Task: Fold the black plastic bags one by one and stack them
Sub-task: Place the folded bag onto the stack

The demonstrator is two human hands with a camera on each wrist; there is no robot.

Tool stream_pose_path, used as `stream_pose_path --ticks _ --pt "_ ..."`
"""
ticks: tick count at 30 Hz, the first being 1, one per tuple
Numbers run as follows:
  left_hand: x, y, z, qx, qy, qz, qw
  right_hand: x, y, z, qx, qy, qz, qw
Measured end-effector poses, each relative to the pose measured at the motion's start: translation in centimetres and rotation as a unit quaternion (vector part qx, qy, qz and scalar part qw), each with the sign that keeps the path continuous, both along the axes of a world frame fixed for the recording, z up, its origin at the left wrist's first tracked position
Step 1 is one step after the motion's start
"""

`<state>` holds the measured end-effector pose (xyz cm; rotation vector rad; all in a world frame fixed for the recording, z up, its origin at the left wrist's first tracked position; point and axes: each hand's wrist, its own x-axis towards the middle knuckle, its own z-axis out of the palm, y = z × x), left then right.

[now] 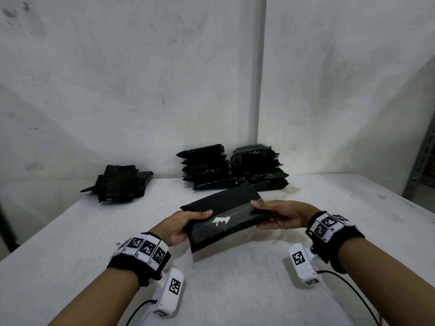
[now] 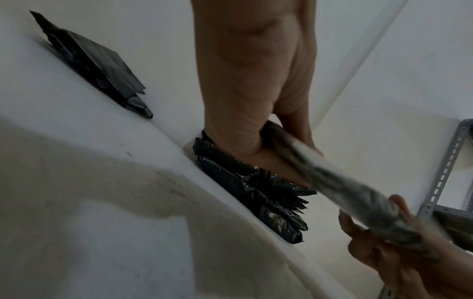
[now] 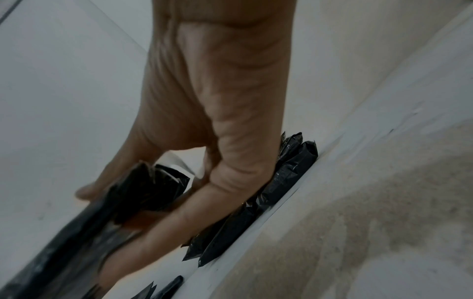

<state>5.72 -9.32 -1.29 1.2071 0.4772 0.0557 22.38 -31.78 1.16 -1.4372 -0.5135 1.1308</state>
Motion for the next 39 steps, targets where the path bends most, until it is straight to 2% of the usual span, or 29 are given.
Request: stream_pose_path --ticks 4,8,11,17,22,30,33,37,39 --pt "-0.2 0.6 -0.4 0.005 -0.009 0.023 1.000 0.6 -0.4 -0.3 0.003 0.014 -0.053 0.999" --pt "-0.6 1.1 -0.6 -0.005 -0.039 0.040 0.998 1.7 -1.2 -0.8 0.049 0.059 -0.103 0.992" --pt "-0.8 1.1 -0.5 -0.006 -0.053 0.038 0.998 2.1 -1.4 -1.3 0.072 0.076 -0.107 0.989" --pt "-0.6 0.8 -0.4 0.004 -0.074 0.027 0.997 1.8 -0.3 -1.8 0.013 0.039 -0.098 0.994" --pt "-0.7 0.8 -0.5 0.004 -0.073 0.018 0.997 1.8 0.2 -2.0 -0.048 0.048 -0.048 0.997" --pt "-0.5 0.9 -0.2 0.001 -0.068 0.009 0.998 1.6 0.5 -1.5 0.002 0.001 -0.039 0.999" --pt "-0.5 1.3 -0.2 0.004 -0.072 0.019 0.997 1.8 0.3 -1.4 -0.006 0.001 -0.064 0.998" --pt "-0.6 1.8 -0.1 0.019 -0.064 0.031 0.997 1.8 0.7 -1.0 0.036 -0.058 -0.159 0.985" --pt "-0.6 2.0 0.0 0.022 -0.062 0.038 0.997 1.3 0.9 -0.4 0.038 -0.079 -0.143 0.986"
